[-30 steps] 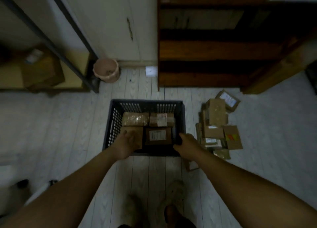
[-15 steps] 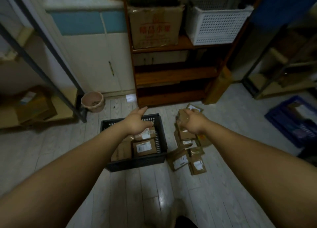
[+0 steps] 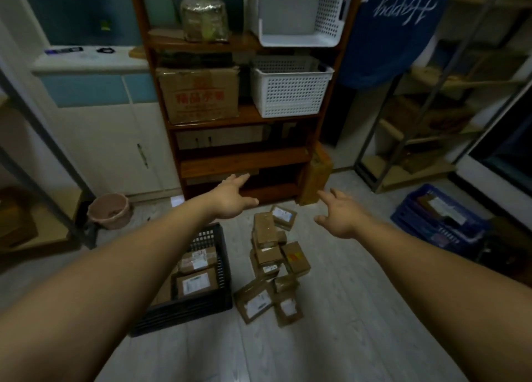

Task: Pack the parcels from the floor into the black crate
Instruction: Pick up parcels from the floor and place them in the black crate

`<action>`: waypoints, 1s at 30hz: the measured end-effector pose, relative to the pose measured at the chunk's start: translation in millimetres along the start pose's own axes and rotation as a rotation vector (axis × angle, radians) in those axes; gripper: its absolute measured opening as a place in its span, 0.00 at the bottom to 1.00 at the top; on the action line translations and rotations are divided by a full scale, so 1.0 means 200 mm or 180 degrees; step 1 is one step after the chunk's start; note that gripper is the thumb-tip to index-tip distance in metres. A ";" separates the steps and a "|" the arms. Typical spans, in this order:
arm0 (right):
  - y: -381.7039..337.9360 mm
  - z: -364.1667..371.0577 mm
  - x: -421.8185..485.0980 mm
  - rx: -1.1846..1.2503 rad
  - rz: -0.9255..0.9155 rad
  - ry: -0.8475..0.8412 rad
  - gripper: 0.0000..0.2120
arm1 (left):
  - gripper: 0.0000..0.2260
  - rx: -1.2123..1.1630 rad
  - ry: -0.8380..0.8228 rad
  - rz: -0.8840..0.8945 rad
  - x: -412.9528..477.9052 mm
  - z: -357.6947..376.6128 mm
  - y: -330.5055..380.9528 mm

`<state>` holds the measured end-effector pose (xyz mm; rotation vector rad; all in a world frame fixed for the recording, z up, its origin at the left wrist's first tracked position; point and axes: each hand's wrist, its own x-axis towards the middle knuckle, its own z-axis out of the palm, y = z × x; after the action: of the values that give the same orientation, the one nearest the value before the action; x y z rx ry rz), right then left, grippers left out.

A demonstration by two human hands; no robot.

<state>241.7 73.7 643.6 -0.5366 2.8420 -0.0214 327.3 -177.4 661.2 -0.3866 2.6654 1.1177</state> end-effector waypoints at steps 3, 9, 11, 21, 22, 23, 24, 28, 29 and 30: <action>0.27 -0.01 0.02 -0.0037 -0.0072 -0.0056 0.36 | 0.34 -0.0032 0.0016 -0.0099 0.09 0.16 0.17; 0.69 0.02 0.16 -0.0016 -0.0033 -0.0191 0.37 | 0.34 -0.0292 0.0125 -0.0416 0.21 0.44 0.31; 0.75 0.04 0.23 -0.0001 -0.0032 -0.0307 0.37 | 0.34 -0.0512 0.0175 -0.0555 0.22 0.50 0.27; 0.35 0.27 0.72 0.1983 0.0303 -0.0425 0.36 | 0.38 -0.1650 0.0597 -0.1241 0.68 0.43 -0.11; 0.31 0.29 0.78 0.2219 0.0383 -0.0436 0.34 | 0.38 -0.1737 0.0608 -0.1297 0.76 0.42 -0.15; 0.29 0.32 0.85 0.2418 0.0462 -0.0463 0.33 | 0.38 -0.1814 0.0612 -0.1348 0.83 0.42 -0.18; 0.26 0.35 0.93 0.2570 0.0513 -0.0509 0.32 | 0.37 -0.1864 0.0604 -0.1390 0.91 0.43 -0.22; 0.21 0.49 1.23 0.2820 0.0481 -0.0737 0.31 | 0.38 -0.1843 0.0417 -0.1622 1.17 0.48 -0.36; 0.21 0.53 1.31 0.2856 0.0423 -0.0827 0.31 | 0.38 -0.1855 0.0387 -0.1667 1.24 0.50 -0.40; 0.22 0.59 1.40 0.2883 0.0343 -0.0936 0.29 | 0.38 -0.1886 0.0381 -0.1717 1.32 0.53 -0.44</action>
<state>3.0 17.3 460.2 -0.1564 2.2348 -1.0437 119.6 -200.3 450.1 -1.2152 2.0455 1.6862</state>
